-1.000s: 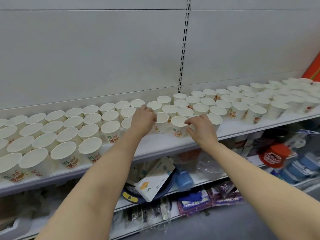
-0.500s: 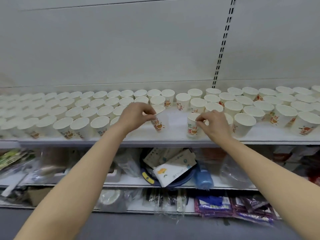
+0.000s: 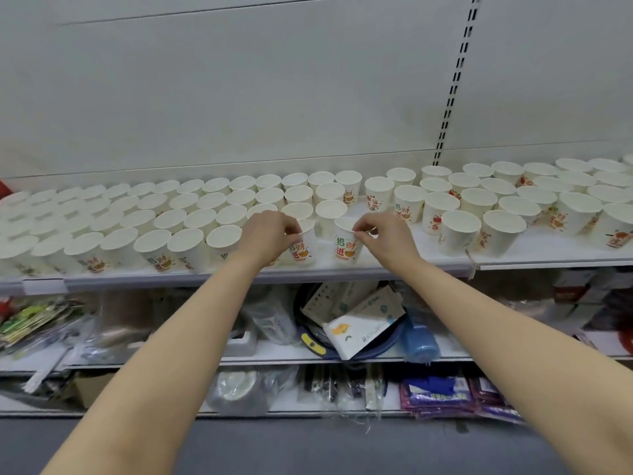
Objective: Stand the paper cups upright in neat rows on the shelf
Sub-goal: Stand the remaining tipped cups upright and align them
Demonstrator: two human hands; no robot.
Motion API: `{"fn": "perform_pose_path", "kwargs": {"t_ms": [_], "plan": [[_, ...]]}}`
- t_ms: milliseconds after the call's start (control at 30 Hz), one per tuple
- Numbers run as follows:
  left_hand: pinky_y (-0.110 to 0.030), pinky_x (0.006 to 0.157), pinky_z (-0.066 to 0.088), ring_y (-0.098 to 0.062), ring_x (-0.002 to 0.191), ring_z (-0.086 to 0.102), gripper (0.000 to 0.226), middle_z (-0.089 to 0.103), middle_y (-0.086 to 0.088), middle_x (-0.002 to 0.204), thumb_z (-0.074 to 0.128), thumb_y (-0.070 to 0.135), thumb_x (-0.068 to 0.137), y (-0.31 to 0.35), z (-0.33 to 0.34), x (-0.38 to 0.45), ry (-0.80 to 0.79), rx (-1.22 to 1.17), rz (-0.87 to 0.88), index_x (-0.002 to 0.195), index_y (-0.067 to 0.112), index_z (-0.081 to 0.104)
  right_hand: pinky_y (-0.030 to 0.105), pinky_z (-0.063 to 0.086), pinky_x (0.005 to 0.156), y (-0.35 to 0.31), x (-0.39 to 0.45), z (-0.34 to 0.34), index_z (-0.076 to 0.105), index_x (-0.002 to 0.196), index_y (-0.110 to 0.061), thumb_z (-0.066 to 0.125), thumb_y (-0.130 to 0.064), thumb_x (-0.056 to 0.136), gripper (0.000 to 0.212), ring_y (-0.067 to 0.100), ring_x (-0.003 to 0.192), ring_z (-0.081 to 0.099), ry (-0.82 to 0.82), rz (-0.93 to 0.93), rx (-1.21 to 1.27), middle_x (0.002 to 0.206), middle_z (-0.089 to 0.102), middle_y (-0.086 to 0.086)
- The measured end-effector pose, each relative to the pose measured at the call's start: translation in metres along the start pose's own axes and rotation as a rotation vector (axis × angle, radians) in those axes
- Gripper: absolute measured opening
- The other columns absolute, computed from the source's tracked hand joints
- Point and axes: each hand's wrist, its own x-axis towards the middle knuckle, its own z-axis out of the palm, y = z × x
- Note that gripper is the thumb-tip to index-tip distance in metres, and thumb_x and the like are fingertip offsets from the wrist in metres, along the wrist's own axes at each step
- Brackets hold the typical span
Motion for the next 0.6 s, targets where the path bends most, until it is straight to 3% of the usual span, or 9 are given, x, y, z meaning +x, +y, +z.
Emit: {"fn": "perform_pose_path", "kwargs": {"t_ms": [200, 600], "plan": [[-0.029, 0.068, 0.036, -0.023, 0.088, 0.062, 0.013, 0.072, 0.001, 0.088, 0.065, 0.034, 0.087, -0.002, 0.008, 0.002, 0.040, 0.181, 0.123, 0.091, 0.028, 0.076, 0.036, 0.046, 0.078, -0.006, 0.003, 0.016, 0.068, 0.090, -0.017, 0.060, -0.016, 0.088, 0.008, 0.016, 0.097, 0.052, -0.044, -0.005, -0.147, 0.095, 0.067, -0.003], [-0.034, 0.078, 0.040, -0.022, 0.089, 0.058, 0.016, 0.069, 0.003, 0.090, 0.061, 0.036, 0.090, -0.011, 0.014, 0.003, 0.038, 0.229, 0.233, 0.091, 0.027, 0.074, 0.031, 0.043, 0.078, -0.011, 0.007, 0.038, 0.066, 0.091, -0.015, 0.062, -0.015, 0.089, 0.005, 0.018, 0.098, 0.052, -0.072, -0.007, -0.170, 0.095, 0.065, 0.001]]}}
